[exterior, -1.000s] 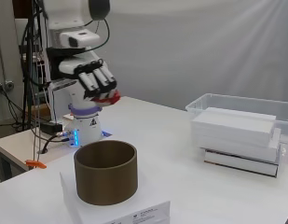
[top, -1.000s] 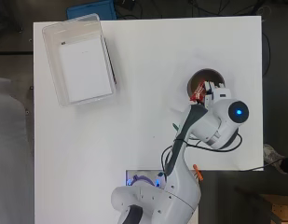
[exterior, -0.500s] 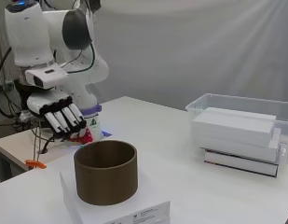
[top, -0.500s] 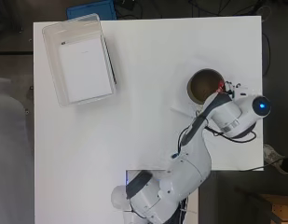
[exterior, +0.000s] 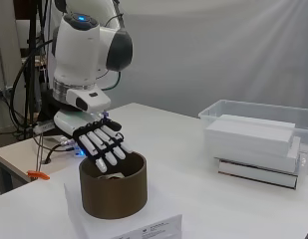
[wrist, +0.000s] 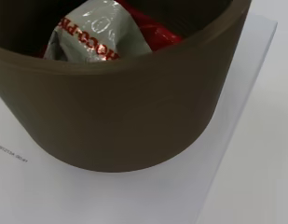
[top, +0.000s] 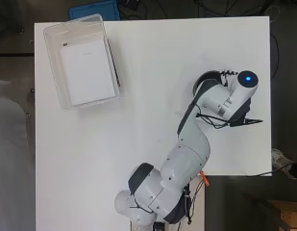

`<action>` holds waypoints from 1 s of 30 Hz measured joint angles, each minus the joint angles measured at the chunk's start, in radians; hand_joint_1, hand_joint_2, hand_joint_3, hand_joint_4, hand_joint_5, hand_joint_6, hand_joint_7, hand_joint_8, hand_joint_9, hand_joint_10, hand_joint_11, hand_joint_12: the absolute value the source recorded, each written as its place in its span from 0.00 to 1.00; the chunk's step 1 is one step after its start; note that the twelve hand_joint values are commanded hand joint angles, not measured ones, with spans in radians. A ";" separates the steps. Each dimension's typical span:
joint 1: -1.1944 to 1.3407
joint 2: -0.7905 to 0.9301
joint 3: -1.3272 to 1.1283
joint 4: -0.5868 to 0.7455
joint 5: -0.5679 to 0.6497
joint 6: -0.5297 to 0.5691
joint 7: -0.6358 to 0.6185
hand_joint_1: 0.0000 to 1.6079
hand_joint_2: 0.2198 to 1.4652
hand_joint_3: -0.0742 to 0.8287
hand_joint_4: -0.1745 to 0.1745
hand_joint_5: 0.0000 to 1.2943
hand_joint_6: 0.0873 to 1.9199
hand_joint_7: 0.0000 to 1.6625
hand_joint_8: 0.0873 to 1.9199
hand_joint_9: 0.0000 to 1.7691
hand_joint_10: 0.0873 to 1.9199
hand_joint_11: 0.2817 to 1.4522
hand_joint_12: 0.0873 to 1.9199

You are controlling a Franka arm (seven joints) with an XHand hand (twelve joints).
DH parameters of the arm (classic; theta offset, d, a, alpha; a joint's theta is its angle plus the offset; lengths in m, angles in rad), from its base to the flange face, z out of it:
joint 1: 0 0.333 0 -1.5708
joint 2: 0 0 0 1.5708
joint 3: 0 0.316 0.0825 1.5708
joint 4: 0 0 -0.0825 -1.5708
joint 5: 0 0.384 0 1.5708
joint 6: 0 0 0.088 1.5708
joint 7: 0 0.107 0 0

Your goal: Teleoperate dual arm-hand system to remove items from a box

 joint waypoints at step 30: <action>0.136 -0.777 0.588 -0.229 0.206 -0.261 0.518 0.04 0.60 0.09 0.48 0.10 0.00 0.17 0.00 0.21 0.00 0.16 0.00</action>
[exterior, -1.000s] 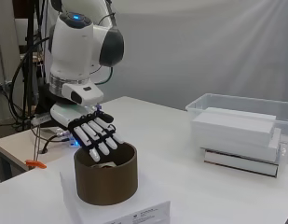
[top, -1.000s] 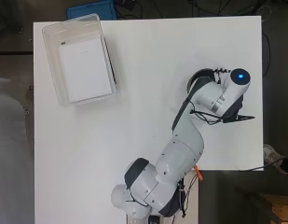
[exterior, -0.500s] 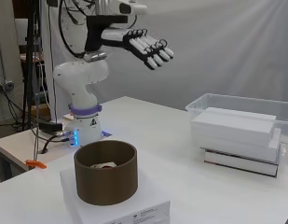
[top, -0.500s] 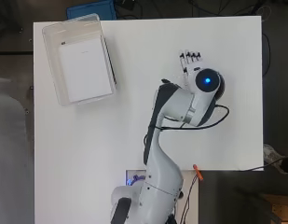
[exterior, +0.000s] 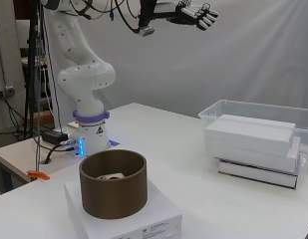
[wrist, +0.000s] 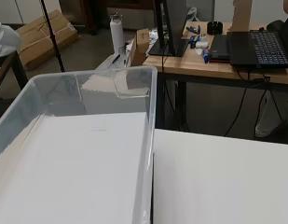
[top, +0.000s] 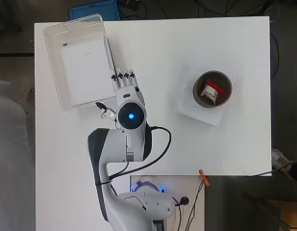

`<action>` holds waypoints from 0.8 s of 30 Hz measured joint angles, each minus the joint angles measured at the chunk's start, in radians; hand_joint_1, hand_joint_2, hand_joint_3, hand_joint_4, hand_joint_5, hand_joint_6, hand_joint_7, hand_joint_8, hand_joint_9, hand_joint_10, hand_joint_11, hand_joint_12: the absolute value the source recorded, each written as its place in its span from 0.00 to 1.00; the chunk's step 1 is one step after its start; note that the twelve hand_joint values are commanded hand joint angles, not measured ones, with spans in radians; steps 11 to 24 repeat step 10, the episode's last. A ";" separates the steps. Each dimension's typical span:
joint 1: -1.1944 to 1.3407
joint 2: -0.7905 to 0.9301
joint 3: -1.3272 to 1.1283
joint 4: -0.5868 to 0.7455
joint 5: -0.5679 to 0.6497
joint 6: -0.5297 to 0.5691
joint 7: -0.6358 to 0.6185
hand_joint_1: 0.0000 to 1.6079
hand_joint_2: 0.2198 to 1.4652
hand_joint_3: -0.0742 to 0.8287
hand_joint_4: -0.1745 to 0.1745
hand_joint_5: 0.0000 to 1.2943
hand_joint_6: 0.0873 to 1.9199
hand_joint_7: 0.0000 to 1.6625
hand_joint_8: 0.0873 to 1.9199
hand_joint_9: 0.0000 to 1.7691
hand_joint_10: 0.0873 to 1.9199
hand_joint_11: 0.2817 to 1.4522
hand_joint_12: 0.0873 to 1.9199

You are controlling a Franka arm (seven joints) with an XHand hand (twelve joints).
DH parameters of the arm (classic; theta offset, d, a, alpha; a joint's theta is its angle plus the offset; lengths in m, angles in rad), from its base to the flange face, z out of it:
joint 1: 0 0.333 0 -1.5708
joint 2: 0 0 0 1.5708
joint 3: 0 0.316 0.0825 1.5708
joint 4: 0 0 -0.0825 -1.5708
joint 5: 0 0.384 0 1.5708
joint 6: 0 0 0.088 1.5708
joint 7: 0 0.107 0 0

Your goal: Teleoperate dual arm-hand system to remove items from a box

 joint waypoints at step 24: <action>0.009 -0.030 0.038 -0.109 -0.006 0.028 0.080 0.04 0.66 0.09 0.49 0.23 0.00 0.30 0.00 0.31 0.00 0.21 0.00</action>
